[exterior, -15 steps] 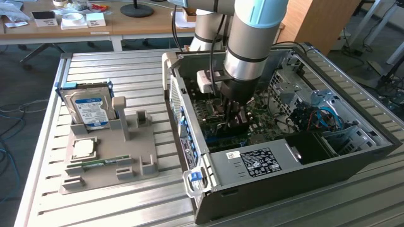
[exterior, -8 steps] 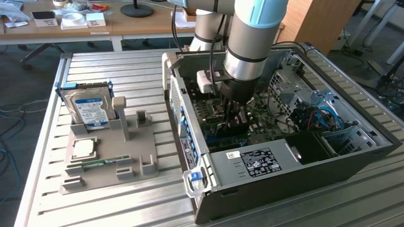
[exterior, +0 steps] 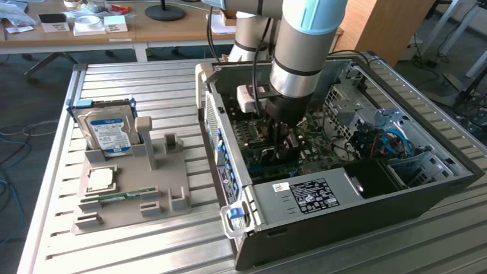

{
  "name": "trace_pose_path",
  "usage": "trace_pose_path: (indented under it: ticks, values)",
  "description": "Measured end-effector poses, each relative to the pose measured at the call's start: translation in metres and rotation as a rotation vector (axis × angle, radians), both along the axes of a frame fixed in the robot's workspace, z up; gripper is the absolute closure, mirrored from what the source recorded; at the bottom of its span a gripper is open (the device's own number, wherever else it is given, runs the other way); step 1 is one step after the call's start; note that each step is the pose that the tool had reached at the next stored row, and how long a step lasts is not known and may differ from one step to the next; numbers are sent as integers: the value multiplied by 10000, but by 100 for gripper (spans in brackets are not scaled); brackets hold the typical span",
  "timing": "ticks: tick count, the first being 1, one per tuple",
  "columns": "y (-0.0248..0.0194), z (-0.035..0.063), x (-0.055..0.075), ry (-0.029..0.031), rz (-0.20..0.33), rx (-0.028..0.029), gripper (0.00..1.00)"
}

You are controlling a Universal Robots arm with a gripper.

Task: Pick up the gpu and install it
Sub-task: 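Insert the gpu into the slot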

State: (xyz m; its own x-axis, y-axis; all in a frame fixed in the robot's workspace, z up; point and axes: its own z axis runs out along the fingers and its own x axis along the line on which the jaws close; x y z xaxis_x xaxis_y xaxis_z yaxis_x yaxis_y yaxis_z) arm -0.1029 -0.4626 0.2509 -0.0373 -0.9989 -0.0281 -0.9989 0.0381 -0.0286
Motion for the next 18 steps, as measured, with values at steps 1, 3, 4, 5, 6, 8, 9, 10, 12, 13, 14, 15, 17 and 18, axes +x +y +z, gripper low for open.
trace_pose_path:
  ticks: [1,3,4,5,6,8,9,10,12,13,14,15,17,18]
  values:
    - [0,0,0,0,0,1,43]
    - [0,0,0,0,0,0,38]
    - [0,0,0,-1,0,0,38]
    - [0,0,0,-1,0,1,31]
    - [0,0,0,0,0,0,31]
    - [0,27,0,1,0,-1,31]
    - [0,58,0,0,0,-1,31]
    - [0,102,0,0,0,-1,31]
    - [0,190,0,-1,0,1,31]
    - [0,236,0,-1,0,1,31]
    - [0,280,0,-1,0,1,31]
    - [0,325,0,-1,0,1,31]
    - [0,420,0,-2,0,0,31]
    - [0,465,0,-2,0,0,31]
